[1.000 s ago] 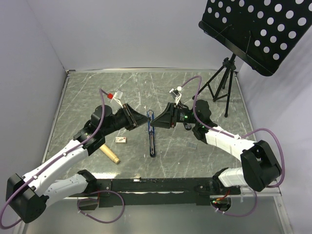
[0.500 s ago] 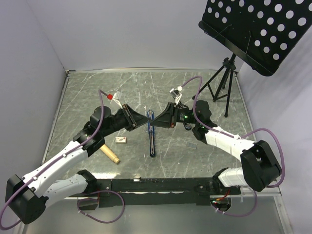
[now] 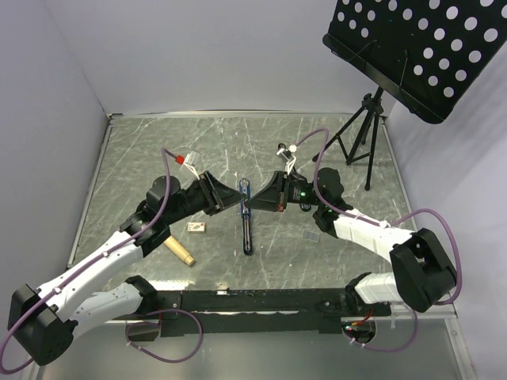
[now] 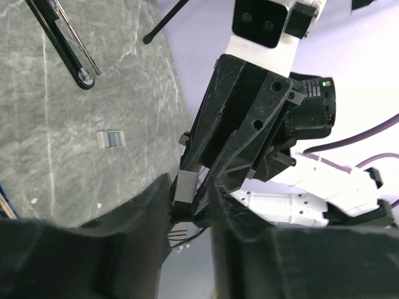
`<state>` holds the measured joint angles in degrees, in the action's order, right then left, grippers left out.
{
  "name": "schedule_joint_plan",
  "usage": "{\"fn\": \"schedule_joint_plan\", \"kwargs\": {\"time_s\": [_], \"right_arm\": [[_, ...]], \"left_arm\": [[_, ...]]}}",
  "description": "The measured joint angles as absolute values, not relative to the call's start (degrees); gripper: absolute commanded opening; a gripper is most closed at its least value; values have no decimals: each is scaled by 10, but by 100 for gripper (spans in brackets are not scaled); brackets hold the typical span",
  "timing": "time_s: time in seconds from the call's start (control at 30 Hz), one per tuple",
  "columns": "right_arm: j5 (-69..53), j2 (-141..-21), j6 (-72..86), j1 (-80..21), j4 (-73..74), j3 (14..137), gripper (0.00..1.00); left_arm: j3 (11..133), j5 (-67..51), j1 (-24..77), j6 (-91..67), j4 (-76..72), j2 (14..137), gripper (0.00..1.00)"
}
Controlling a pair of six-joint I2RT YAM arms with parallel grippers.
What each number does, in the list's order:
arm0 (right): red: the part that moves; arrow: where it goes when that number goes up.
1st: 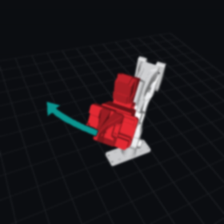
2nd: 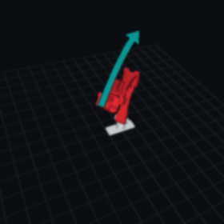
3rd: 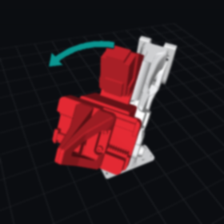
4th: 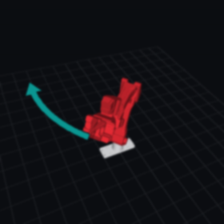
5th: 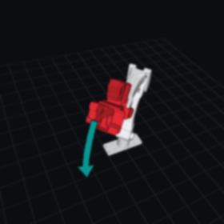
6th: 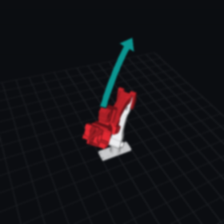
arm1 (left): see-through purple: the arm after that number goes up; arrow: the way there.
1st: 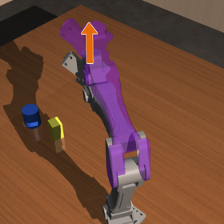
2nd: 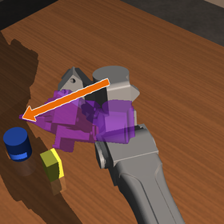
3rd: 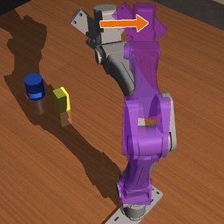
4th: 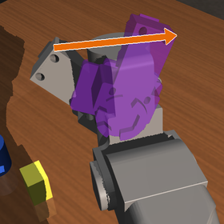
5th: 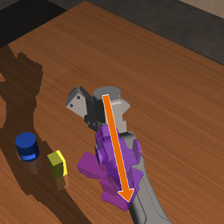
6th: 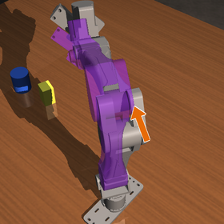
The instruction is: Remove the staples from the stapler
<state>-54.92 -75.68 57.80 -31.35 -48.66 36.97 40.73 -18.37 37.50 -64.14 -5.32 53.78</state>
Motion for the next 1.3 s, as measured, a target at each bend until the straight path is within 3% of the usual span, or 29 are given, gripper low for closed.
{"fn": "schedule_joint_plan", "kwargs": {"time_s": [0.07,0.1,0.2,0.43,0.57,1.0,1.3], "right_arm": [[-548,-753,575,-314,-484,366,21],[-547,-749,573,-314,-482,363,21],[-545,-736,565,-314,-471,360,21],[-539,-697,533,-304,-418,350,21],[-505,-654,468,-296,-288,349,22],[-152,-569,325,-285,257,403,24],[14,-608,367,-274,416,406,24]], "left_arm": [[408,-184,375,-636,-53,538,66],[409,-185,375,-633,-51,538,79],[415,-185,375,-625,-45,538,87],[431,-167,375,-601,-13,534,88],[481,-114,375,-550,58,547,89],[628,119,336,-410,267,728,90],[620,189,308,-385,351,758,92]]}}
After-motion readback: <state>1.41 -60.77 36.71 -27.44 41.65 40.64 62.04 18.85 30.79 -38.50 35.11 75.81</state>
